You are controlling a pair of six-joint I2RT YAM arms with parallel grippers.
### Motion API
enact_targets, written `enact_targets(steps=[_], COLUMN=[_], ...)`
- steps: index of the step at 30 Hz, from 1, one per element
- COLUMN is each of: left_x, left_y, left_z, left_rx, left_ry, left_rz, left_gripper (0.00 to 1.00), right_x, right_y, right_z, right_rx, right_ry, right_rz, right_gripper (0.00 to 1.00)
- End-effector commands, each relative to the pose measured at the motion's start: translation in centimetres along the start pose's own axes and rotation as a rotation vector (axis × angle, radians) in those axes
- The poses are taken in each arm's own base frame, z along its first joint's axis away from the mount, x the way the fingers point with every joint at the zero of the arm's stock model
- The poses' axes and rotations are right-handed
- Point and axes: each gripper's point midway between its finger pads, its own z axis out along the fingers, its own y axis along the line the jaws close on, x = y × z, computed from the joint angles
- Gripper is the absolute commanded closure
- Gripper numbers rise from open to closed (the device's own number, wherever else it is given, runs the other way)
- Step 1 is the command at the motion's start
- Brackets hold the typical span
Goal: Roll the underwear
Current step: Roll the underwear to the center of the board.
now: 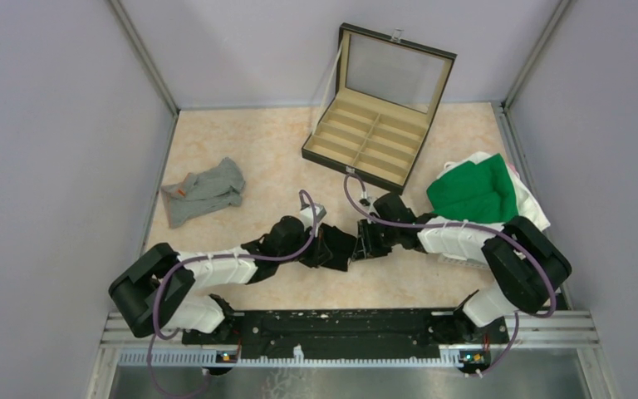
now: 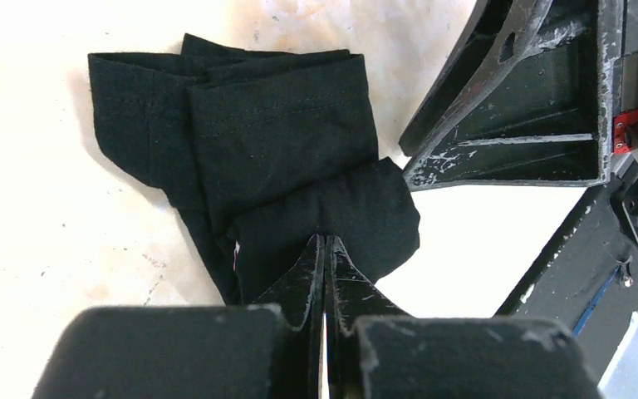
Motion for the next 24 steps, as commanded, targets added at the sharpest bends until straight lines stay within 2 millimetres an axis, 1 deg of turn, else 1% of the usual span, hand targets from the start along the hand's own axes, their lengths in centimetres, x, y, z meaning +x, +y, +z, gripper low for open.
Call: enact_targets(steps=[1, 5, 8, 10, 12, 13, 14, 15, 16, 18, 19, 20, 22, 24], left_x=[1.5, 1.7, 1.8, 1.9, 2.1, 2.1, 2.2, 2.2, 2.2, 2.3, 2.4, 2.4, 2.5, 2.5], left_y=[2.9, 3.1, 3.2, 3.3, 3.3, 3.3, 3.4, 3.4, 3.4, 3.5, 3.5, 3.5, 3.5, 3.5], left_z=[0.2, 0.5, 0.6, 0.7, 0.8, 0.9, 0.9, 0.9, 0.9, 1.0, 1.0, 1.0, 1.1, 1.1], left_rx=[-0.123, -0.131, -0.136, -0.137, -0.137, -0.135, -0.137, -0.136, -0.137, -0.139, -0.139, -0.140, -0.140, -0.139], left_ry=[0.044, 0.051, 0.058, 0.062, 0.066, 0.068, 0.069, 0.071, 0.073, 0.077, 0.076, 0.078, 0.081, 0.084], left_rz=[0.003, 0.005, 0.003, 0.002, 0.000, -0.001, -0.001, -0.001, -0.002, -0.005, -0.007, -0.007, -0.011, -0.011], left_gripper=[1.00, 1.00, 1.00, 1.00, 1.00, 1.00, 1.00, 1.00, 1.00, 1.00, 1.00, 1.00, 1.00, 1.00], right_x=[-1.5, -1.8, -2.8, -3.9, -4.9, -5.5, -6.6, -7.2, -7.5, -8.6, -8.9, -9.4, -10.0, -10.2], right_y=[-1.3, -2.2, -1.9, -1.1, -0.3, 0.3, 1.4, 1.9, 1.9, 1.8, 1.2, 0.7, 0.6, 0.4], right_z=[-1.2, -1.6, -2.5, -3.3, -4.1, -4.5, -5.2, -5.9, -6.5, -8.0, -8.6, -9.1, -9.7, -9.8], right_rx=[0.093, 0.139, 0.136, 0.107, 0.063, 0.029, -0.023, -0.052, -0.060, -0.054, -0.026, 0.012, 0.053, 0.076], right_ry=[-0.048, -0.080, -0.149, -0.222, -0.312, -0.366, -0.453, -0.525, -0.590, -0.738, -0.781, -0.811, -0.822, -0.822], right_rz=[-0.028, -0.040, -0.065, -0.107, -0.165, -0.207, -0.268, -0.308, -0.329, -0.357, -0.350, -0.348, -0.406, -0.422], right_gripper=[0.73, 0.74, 0.74, 0.74, 0.71, 0.68, 0.63, 0.59, 0.57, 0.56, 0.56, 0.55, 0.54, 0.53])
